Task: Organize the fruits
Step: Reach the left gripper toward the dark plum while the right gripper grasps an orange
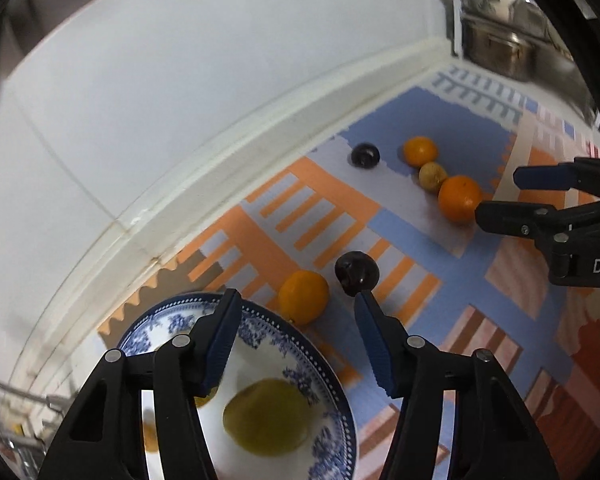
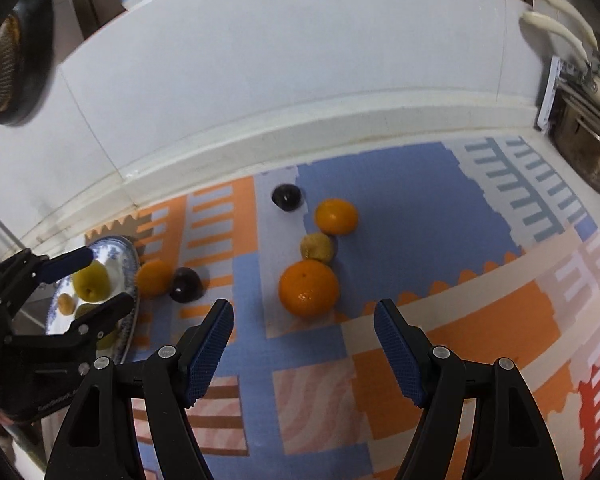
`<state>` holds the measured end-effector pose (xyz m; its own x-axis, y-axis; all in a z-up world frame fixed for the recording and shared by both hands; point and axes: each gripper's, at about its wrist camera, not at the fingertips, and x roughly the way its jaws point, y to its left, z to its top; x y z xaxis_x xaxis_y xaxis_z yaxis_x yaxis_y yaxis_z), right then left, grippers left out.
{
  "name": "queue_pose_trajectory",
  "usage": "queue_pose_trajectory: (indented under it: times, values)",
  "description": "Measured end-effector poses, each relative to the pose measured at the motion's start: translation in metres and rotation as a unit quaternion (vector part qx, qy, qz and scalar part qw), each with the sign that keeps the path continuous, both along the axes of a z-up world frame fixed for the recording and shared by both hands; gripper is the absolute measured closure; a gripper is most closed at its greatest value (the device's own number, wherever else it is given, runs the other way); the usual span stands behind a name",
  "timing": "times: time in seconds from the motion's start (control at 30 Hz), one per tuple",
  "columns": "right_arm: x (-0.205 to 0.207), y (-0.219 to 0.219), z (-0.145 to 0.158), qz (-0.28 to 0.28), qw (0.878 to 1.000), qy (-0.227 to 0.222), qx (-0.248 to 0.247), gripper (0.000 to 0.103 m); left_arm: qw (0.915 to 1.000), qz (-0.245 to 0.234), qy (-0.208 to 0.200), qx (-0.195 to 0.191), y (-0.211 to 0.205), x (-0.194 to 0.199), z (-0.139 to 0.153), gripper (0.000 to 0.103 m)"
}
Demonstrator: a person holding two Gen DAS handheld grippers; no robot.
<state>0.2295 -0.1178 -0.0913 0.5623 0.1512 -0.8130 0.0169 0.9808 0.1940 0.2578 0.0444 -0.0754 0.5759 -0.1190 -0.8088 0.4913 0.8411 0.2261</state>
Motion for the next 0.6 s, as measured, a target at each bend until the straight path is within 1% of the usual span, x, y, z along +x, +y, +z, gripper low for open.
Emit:
queue_pose_trajectory:
  times: [0.07,0.17,0.37,0.43,0.57,0.6]
  values:
    - [0.003,-0.001,-0.005,-0.003,1.000,0.006,0.002,0.030,0.9998,-0.014,0.009,0.009,-0.003,0.006,-0.006,0.049]
    - [0.007,-0.002,-0.010,-0.009,1.000,0.014,0.006,0.030,0.9995,-0.021,0.016,0.019,-0.004,0.013,-0.011,0.052]
    - [0.016,0.001,-0.017,-0.007,1.000,0.022,0.003,0.031,0.9991,-0.021,0.034,0.013,-0.002,0.023,-0.020,0.059]
    - [0.020,0.002,-0.020,-0.006,1.000,0.025,0.003,0.034,0.9988,-0.020,0.043,0.008,-0.001,0.026,-0.024,0.061]
    - [0.025,0.003,-0.024,-0.001,1.000,0.031,0.003,0.040,0.9981,-0.021,0.057,0.005,-0.002,0.029,-0.029,0.068]
    - [0.025,0.003,-0.024,0.002,1.000,0.031,0.003,0.044,0.9980,-0.020,0.059,0.003,-0.001,0.029,-0.031,0.069]
